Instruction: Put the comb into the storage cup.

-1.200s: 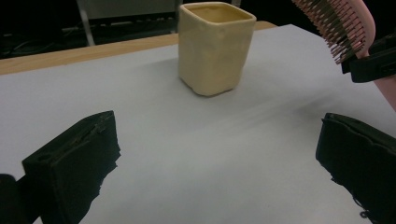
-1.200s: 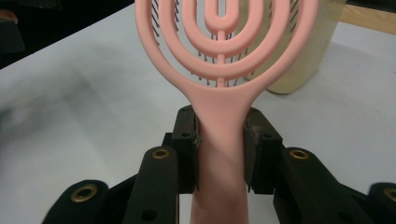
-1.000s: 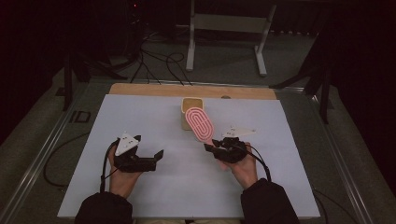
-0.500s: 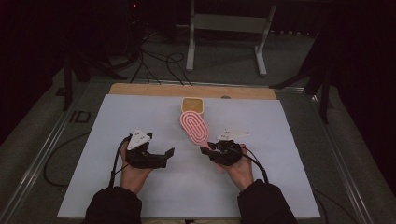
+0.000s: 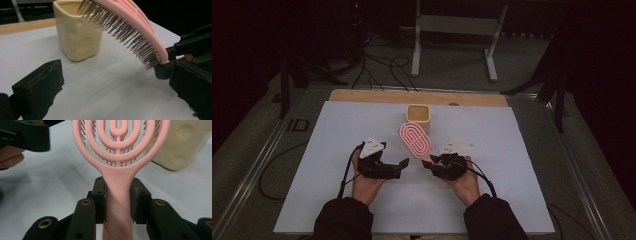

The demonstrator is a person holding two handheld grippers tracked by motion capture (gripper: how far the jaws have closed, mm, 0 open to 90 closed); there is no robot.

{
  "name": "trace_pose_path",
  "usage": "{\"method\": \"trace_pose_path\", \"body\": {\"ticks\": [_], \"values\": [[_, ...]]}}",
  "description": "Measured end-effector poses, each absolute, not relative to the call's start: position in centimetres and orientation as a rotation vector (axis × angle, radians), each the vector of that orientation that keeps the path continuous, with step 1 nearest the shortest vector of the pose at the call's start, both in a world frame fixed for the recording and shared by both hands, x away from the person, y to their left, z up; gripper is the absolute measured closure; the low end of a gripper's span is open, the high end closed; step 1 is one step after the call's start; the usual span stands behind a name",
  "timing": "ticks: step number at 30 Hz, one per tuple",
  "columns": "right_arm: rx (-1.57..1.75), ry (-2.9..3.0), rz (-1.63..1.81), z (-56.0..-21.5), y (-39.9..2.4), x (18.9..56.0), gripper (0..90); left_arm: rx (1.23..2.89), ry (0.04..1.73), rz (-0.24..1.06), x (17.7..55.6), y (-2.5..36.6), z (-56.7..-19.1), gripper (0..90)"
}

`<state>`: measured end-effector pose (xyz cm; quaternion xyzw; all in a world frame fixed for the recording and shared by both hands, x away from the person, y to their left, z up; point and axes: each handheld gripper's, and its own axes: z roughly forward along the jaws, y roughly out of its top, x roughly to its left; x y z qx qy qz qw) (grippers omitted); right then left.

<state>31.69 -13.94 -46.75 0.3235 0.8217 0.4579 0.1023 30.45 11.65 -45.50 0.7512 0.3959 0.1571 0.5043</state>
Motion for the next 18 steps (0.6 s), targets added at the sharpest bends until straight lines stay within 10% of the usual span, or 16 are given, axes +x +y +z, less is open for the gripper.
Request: {"method": "trace_pose_path", "body": {"ticks": [18], "values": [[0.923,2.446,1.360,-47.1,-13.0,31.2,69.5,1.773,0.983,0.277,31.9,9.4,-45.8,4.8]]}}
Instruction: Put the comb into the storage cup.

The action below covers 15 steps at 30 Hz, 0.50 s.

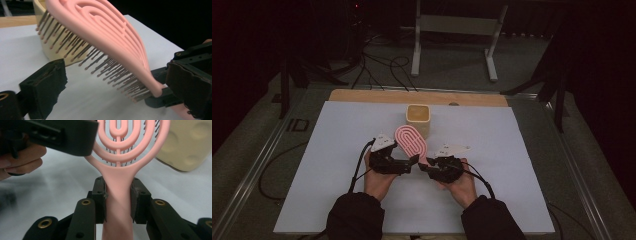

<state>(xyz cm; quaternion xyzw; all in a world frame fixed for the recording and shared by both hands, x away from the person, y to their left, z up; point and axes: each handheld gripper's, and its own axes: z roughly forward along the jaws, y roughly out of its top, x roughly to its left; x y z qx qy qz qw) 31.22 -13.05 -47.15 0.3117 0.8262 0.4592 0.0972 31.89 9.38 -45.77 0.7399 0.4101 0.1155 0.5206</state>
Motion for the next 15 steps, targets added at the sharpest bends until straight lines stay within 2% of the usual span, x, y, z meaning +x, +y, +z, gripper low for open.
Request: {"method": "trace_pose_path", "body": {"ticks": [3,5,8,15], "values": [[0.914,2.445,1.361,-47.2,-13.0,31.2,69.5,1.763,1.005,0.268,32.0,9.1,-45.8,8.9],[0.920,2.448,1.361,-47.2,-12.9,31.1,69.5,1.762,1.052,0.282,32.0,8.9,-45.8,18.3],[0.908,2.451,1.357,-47.3,-12.9,31.1,69.5,1.747,1.058,0.247,32.2,8.7,-45.8,26.7],[0.905,2.450,1.368,-47.3,-12.7,31.0,69.5,1.726,1.059,0.195,32.2,8.2,-45.9,39.4]]}}
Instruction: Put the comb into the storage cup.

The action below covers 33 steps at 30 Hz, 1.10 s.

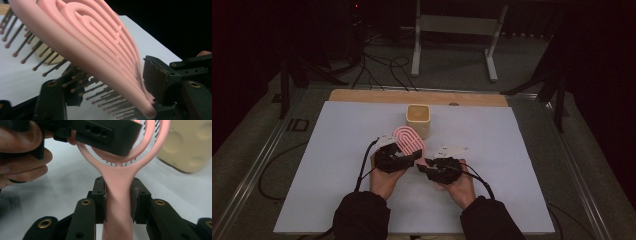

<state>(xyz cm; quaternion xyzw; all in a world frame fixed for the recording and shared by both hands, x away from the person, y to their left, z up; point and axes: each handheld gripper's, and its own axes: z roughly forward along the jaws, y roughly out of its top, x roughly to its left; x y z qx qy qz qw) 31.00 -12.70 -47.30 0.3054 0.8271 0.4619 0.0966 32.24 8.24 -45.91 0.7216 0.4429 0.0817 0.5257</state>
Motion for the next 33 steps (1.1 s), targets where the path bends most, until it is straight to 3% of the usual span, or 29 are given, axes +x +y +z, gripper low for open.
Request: {"method": "trace_pose_path", "body": {"ticks": [12,33], "values": [[0.902,2.461,1.360,-47.58,-12.51,30.97,69.7,1.683,1.030,0.135,32.07,8.28,-45.89,55.6],[0.895,2.463,1.359,-47.65,-12.31,30.88,69.8,1.639,1.001,0.061,31.73,8.08,-45.34,64.0]]}}
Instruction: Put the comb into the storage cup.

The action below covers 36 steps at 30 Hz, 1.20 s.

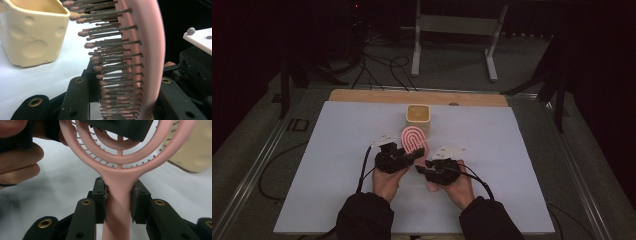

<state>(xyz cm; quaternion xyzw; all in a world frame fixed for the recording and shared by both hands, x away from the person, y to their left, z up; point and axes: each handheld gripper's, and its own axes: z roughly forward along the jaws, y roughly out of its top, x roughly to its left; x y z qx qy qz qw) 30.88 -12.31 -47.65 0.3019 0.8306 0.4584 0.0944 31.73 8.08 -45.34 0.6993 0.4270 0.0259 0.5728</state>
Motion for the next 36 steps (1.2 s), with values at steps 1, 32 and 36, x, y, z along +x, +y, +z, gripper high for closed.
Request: {"method": "trace_pose_path", "body": {"ticks": [1,32,36], "values": [[0.895,2.462,1.361,-47.6,-12.3,30.9,69.8,1.639,0.997,0.065,31.7,8.1,-45.3,64.1],[0.886,2.435,1.415,-47.4,-12.2,30.9,26.0,1.622,0.983,0.126,31.5,8.3,-44.4,64.8],[0.895,2.419,1.423,-47.3,-12.2,30.9,13.7,1.616,0.984,0.128,31.5,8.4,-44.3,64.8]]}}
